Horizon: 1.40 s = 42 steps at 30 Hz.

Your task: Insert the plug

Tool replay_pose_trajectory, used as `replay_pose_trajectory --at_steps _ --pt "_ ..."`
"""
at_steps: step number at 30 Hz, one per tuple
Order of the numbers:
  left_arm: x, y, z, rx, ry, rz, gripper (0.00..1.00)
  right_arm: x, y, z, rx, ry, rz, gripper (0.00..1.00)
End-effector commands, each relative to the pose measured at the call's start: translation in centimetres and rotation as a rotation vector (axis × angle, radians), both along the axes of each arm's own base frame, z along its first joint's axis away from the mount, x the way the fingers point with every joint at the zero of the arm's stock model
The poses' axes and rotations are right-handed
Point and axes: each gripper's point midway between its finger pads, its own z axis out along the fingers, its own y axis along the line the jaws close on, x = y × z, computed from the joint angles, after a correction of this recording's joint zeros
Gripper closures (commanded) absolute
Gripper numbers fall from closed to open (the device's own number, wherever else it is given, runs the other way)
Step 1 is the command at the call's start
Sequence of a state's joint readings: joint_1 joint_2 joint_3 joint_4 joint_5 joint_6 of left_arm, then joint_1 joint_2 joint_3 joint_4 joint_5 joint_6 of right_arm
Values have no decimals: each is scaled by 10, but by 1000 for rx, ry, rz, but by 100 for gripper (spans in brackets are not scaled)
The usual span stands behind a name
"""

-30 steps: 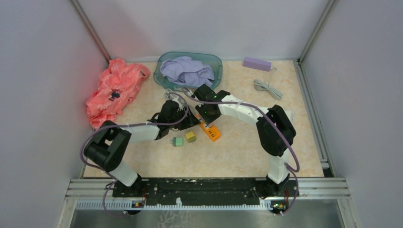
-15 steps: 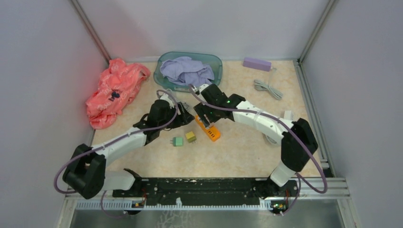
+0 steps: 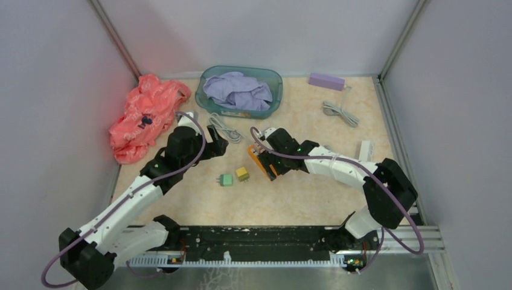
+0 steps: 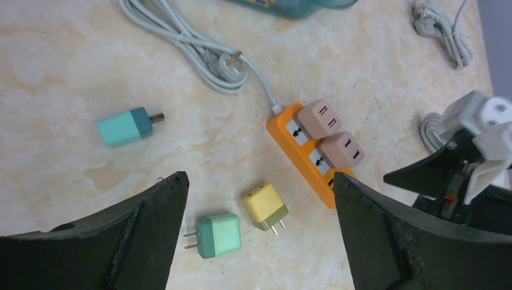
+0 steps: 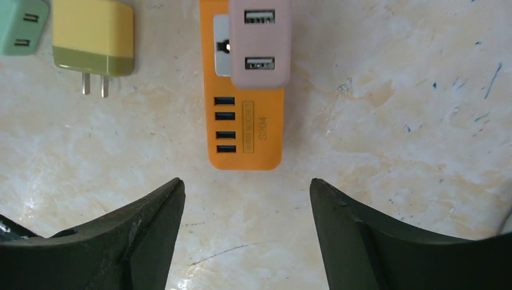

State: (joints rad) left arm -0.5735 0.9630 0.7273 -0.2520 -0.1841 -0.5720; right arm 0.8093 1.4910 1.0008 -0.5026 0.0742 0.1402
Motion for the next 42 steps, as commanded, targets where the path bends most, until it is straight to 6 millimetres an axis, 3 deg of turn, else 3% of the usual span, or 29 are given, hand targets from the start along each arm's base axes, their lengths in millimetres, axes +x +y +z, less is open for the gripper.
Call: replay_pose_trajectory --at_steps 1,9,20,26,30,37,42 --pt "3 27 37 128 -78 50 5 4 15 6 104 -45 -6 25" --pt "11 38 78 213 -198 48 0 5 11 -28 83 -40 -60 28" --pt "4 57 70 209 -230 108 0 26 9 -42 -23 -88 -31 43" --pt "1 66 75 199 -253 135 0 60 12 -43 -92 -147 4 50" --pt "0 70 76 187 -255 139 0 89 23 -33 -92 -200 65 57" --pt "2 80 79 161 -263 167 0 132 45 -30 -121 -270 192 58" --pt "4 86 81 125 -273 174 0 157 49 -27 -143 -316 179 53"
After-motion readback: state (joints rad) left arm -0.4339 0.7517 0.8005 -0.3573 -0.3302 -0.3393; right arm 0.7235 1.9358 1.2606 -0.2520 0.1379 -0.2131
